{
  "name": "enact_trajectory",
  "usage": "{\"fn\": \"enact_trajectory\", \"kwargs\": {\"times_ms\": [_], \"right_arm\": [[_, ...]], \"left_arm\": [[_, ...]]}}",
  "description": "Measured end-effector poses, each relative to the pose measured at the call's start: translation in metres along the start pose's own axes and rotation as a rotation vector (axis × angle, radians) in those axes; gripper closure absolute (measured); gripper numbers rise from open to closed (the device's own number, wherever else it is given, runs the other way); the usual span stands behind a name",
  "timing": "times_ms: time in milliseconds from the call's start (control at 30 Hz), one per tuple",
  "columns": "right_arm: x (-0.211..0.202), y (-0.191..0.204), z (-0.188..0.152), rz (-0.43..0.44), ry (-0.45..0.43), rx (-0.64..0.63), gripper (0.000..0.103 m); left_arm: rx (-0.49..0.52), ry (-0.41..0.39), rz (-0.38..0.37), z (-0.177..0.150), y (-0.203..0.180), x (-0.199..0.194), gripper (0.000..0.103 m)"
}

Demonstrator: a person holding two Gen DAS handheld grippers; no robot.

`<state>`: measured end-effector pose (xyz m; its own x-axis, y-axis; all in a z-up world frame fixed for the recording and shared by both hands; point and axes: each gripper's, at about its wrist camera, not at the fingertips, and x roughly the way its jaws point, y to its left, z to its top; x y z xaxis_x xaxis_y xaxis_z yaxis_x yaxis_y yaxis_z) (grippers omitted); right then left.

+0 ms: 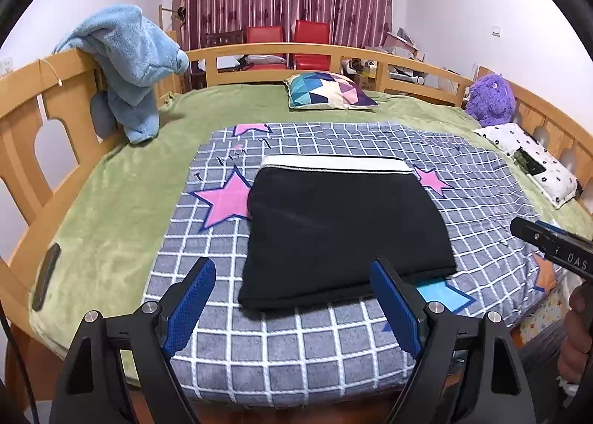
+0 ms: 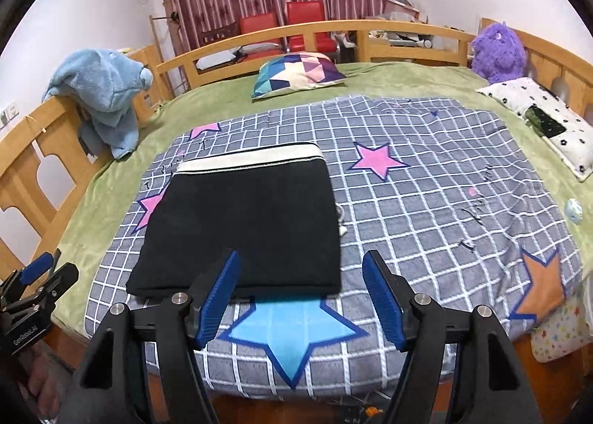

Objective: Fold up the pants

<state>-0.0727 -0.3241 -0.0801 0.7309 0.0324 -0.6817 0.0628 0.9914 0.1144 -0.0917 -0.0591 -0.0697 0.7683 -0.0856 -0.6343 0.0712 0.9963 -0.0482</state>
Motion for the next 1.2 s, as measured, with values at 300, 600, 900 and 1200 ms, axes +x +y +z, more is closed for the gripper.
{"fn": "enact_trajectory", "kwargs": {"times_ms": [300, 600, 900, 1200], "right_arm": [[-0.026, 0.009, -0.01, -0.011, -0.061, -0.044, 0.011], [-0.031, 0.013, -0.011, 0.002, -0.065, -0.047, 0.011], [-0.032, 0.016, -0.015, -0.003, -0.059, -0.057, 0.011], [-0.032, 0.012, -0.016, -0.01, -0.06, -0.049, 0.011]], "left_arm": [[0.007, -0.038, 0.009, -0.003, -0.005, -0.018, 0.018], [-0.028, -0.043, 0.017, -0.002, 0.002, -0.022, 0.017], [-0.029, -0.046, 0.018, -0.004, 0.002, -0.021, 0.017], [-0.028, -0.057, 0.018, -0.004, 0.002, -0.022, 0.017]]}}
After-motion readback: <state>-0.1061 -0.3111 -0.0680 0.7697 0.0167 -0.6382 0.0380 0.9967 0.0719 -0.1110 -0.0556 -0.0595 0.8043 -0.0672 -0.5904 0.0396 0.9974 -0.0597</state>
